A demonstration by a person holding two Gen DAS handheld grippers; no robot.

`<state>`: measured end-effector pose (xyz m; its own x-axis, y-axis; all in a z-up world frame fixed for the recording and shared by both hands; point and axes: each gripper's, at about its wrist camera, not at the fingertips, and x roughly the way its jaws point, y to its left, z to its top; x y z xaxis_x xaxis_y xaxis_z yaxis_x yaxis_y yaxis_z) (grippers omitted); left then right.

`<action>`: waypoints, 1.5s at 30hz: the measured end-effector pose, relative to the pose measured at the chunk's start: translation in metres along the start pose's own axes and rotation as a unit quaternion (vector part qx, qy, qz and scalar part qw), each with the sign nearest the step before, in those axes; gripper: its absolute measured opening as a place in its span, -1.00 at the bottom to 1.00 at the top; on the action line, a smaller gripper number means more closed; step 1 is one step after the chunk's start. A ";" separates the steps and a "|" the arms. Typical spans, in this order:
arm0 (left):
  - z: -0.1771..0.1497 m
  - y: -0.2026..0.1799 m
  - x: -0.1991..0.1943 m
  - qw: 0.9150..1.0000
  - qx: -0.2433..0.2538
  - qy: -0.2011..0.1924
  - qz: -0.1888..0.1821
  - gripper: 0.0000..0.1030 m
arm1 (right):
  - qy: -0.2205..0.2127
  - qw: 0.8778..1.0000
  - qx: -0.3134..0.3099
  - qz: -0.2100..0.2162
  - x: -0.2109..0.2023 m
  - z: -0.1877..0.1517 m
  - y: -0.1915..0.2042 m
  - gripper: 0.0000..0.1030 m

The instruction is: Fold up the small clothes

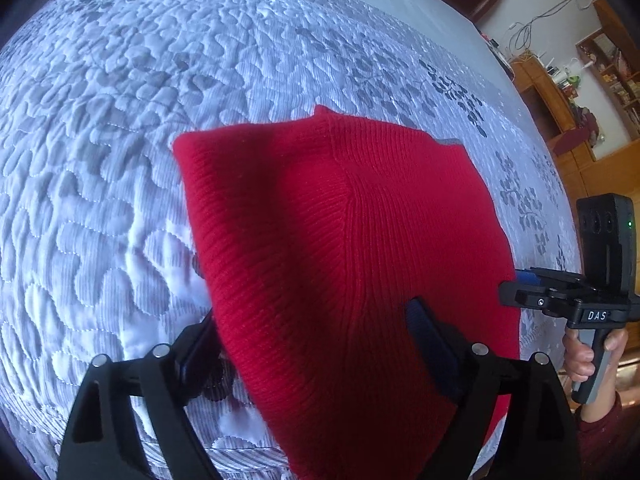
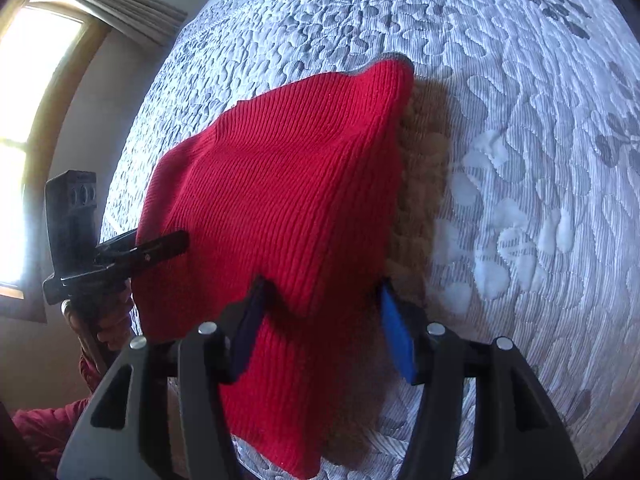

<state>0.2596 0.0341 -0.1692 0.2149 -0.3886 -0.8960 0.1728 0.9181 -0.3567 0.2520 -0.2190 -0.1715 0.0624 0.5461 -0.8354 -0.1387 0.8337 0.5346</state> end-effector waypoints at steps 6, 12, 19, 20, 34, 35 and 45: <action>-0.001 -0.006 0.003 1.000 0.010 0.003 -0.004 0.62 | 0.011 1.000 0.008 0.011 0.012 0.001 -0.003 0.15; -0.002 -0.003 0.005 0.998 -0.017 0.005 -0.053 -0.18 | 0.000 0.999 0.020 0.025 0.013 -0.001 -0.006 -0.14; -0.004 -0.011 -0.001 0.997 -0.039 -0.025 -0.056 -0.35 | -0.019 0.999 0.022 0.038 -0.004 -0.009 -0.003 -0.38; -0.004 -0.014 -0.002 0.997 -0.040 -0.029 -0.056 -0.37 | -0.021 0.999 0.022 0.040 -0.007 -0.010 -0.003 -0.39; 0.015 -0.182 0.013 0.994 0.022 -0.036 -0.097 -0.39 | -0.076 0.996 0.034 0.015 -0.140 -0.032 -0.075 -0.42; 0.018 -0.200 0.019 0.994 0.031 -0.036 -0.097 -0.39 | -0.080 0.996 0.040 0.014 -0.152 -0.033 -0.089 -0.42; 0.022 -0.271 0.125 0.999 0.039 0.009 -0.012 -0.33 | -0.069 0.990 0.122 0.017 -0.143 -0.043 -0.218 -0.38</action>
<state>0.2611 -0.2652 -0.1786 0.1922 -0.4078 -0.8926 0.2523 0.8995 -0.3567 0.2308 -0.4830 -0.1740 0.1993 0.5657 -0.8001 0.0992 0.8007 0.5908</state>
